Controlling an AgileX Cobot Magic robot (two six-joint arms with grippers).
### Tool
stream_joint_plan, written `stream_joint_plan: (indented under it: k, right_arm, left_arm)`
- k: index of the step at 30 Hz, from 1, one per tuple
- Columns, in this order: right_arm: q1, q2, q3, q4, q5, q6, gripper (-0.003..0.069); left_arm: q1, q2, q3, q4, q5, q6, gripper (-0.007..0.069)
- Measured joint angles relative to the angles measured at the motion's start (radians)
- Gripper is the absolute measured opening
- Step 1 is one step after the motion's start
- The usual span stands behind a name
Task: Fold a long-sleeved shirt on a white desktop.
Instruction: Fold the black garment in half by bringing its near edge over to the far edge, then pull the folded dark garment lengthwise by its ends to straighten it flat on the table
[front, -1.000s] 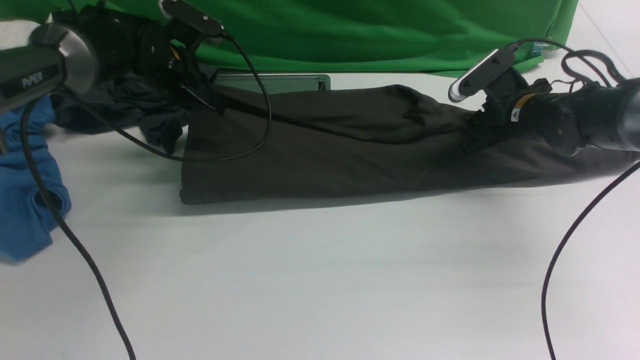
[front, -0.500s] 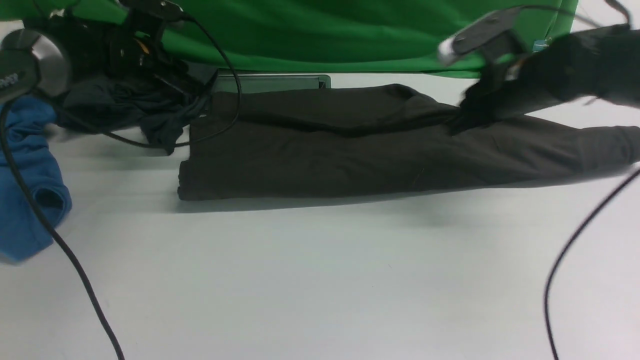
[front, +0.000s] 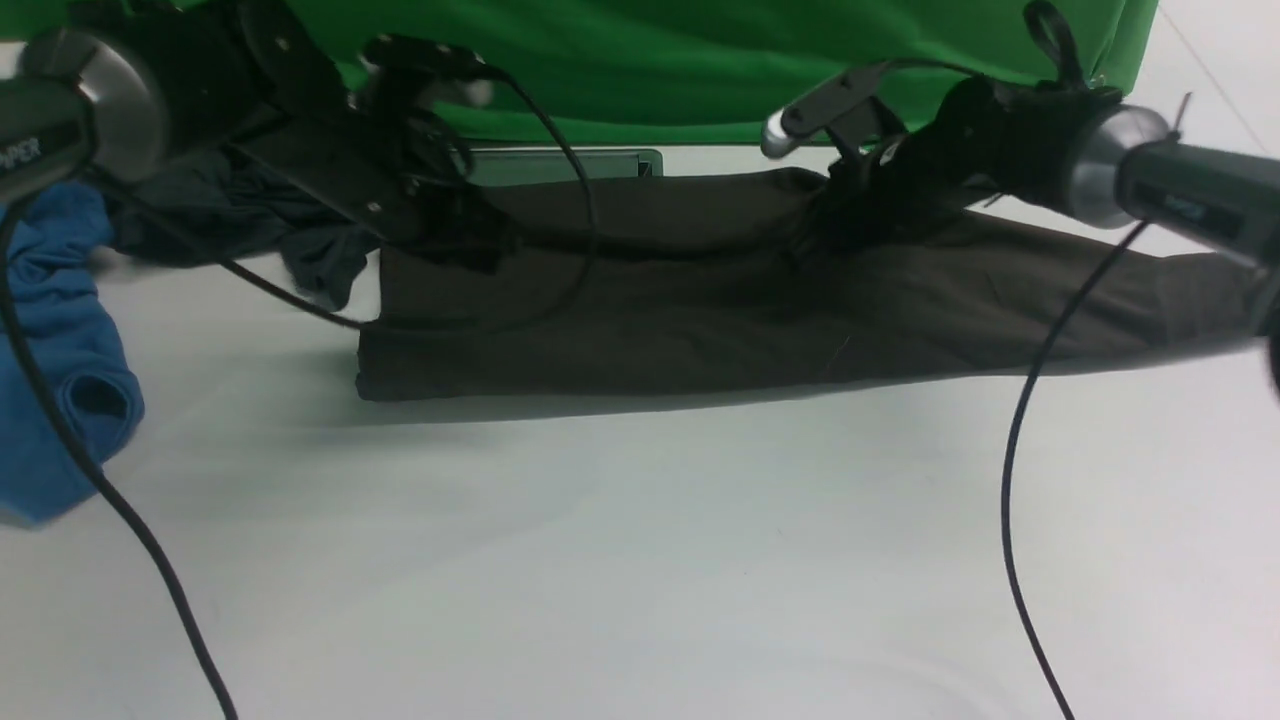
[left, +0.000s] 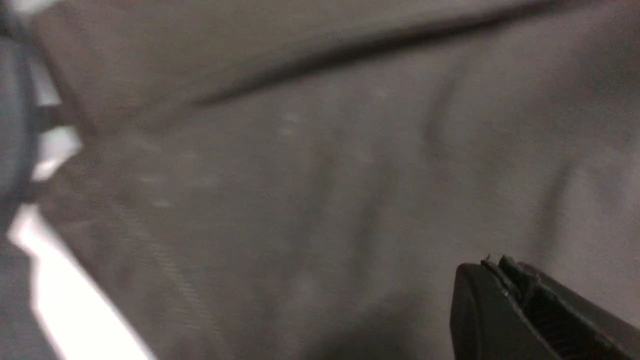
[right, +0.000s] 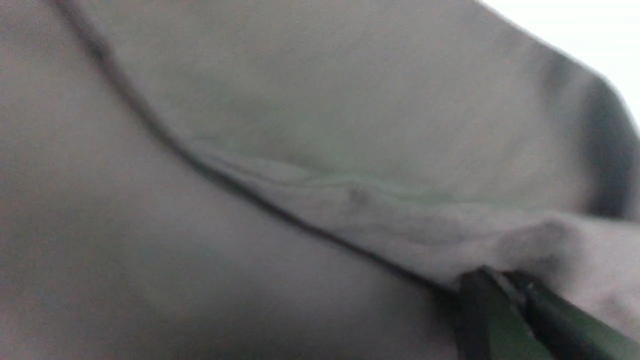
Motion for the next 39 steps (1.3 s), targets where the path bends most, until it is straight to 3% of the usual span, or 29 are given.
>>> stream_joint_plan:
  k: [5, 9, 16, 20, 22, 24, 27, 28, 29, 33, 39]
  right_arm:
    - [-0.074, 0.077, -0.117, 0.001, -0.110, 0.084, 0.0020]
    - [-0.123, 0.056, -0.132, 0.000, -0.085, 0.131, 0.0043]
    - [-0.234, -0.168, -0.124, -0.101, 0.331, 0.204, 0.0095]
    - [-0.329, -0.308, -0.022, -0.126, 0.458, 0.242, 0.0136]
    - [-0.386, -0.363, 0.054, -0.131, 0.498, 0.278, 0.0183]
    - [-0.464, -0.409, 0.157, -0.138, 0.522, 0.323, 0.0293]
    - [-0.519, -0.417, 0.245, -0.138, 0.510, 0.365, 0.0469]
    - [-0.540, -0.409, 0.279, -0.137, 0.492, 0.375, 0.0566]
    - [-0.545, -0.401, 0.292, -0.137, 0.476, 0.381, 0.0607]
    - [-0.554, -0.360, 0.306, -0.131, 0.394, 0.388, 0.0679]
    - [-0.555, -0.267, 0.308, -0.122, 0.320, 0.389, 0.0689]
  left_arm:
    - [-0.066, -0.062, 0.082, 0.012, -0.023, 0.028, 0.0017]
    - [-0.081, -0.091, 0.115, 0.046, -0.035, 0.043, 0.0017]
    - [-0.093, -0.137, 0.158, 0.099, -0.077, 0.039, 0.0017]
    - [-0.126, -0.213, 0.242, 0.101, -0.183, 0.039, 0.0017]
    - [-0.154, -0.265, 0.291, 0.101, -0.250, 0.039, 0.0017]
    - [-0.187, -0.315, 0.347, 0.100, -0.343, 0.043, 0.0017]
    - [-0.210, -0.333, 0.375, 0.097, -0.401, 0.054, 0.0017]
    - [-0.213, -0.334, 0.379, 0.095, -0.413, 0.061, 0.0017]
    - [-0.213, -0.334, 0.380, 0.093, -0.418, 0.064, 0.0017]
    - [-0.213, -0.335, 0.383, 0.089, -0.434, 0.067, 0.0017]
    - [-0.213, -0.335, 0.386, 0.089, -0.414, 0.070, 0.0017]
